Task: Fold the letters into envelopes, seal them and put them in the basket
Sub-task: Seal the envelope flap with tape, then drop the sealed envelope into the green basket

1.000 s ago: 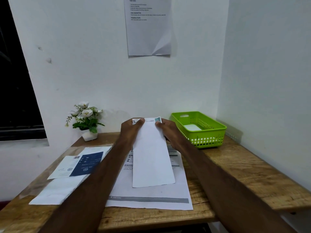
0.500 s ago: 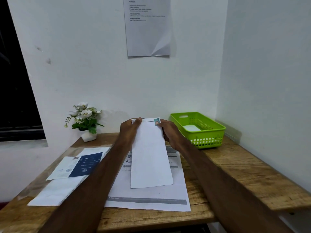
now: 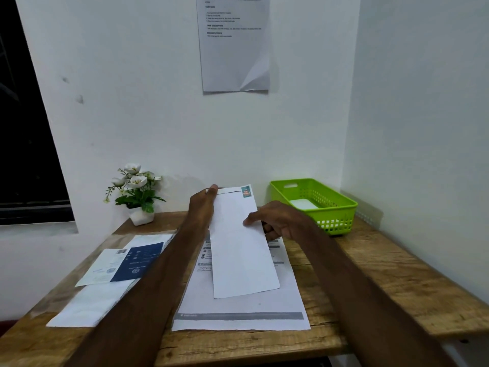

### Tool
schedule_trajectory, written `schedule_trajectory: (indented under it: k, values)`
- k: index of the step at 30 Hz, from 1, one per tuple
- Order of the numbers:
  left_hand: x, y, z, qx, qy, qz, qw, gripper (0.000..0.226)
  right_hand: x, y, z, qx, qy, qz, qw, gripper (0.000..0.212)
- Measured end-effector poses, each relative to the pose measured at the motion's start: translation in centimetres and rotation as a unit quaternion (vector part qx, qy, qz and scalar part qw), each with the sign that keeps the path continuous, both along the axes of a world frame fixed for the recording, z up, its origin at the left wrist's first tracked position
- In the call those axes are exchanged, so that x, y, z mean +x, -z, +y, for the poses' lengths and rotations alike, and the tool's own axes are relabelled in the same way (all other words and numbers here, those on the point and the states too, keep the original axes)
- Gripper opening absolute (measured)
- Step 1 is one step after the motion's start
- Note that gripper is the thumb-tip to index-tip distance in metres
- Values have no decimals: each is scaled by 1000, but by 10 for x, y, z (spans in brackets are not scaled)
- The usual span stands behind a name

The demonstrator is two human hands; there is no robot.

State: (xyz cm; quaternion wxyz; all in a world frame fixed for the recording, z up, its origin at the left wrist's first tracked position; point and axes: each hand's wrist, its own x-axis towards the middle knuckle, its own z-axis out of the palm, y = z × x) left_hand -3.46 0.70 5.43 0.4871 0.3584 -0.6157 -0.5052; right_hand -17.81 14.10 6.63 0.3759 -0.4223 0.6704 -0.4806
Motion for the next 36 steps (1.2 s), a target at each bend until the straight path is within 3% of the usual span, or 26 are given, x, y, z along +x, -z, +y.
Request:
schedule_trajectory:
  k: [5,13,16,21,24,29,31,36]
  values:
    - [0,-2,-3,5,-8,3,1000,32,3,10,26,38,-64,14,997,17]
    - [-2,-2,-5,15,2,26,1000,31,5,33,63,68,-80,-42,994,30]
    - [-2,-2,-5,23,0,26,999,32,8,38,67,37,-45,-59,997,29]
    - [1,-3,-5,52,20,41,998,37,13,35,72,-67,50,-67,994,3]
    - [1,-3,-3,51,48,58,996,37,10,22,77,-160,130,-38,978,5]
    - [4,-8,4,36,89,60,994,37,-15,-17,86,-270,244,27,931,10]
    - [7,-7,3,36,81,38,995,38,-28,-34,86,-299,310,131,893,11]
    - [7,0,2,-10,29,-28,999,27,-45,-66,78,-291,409,426,753,20]
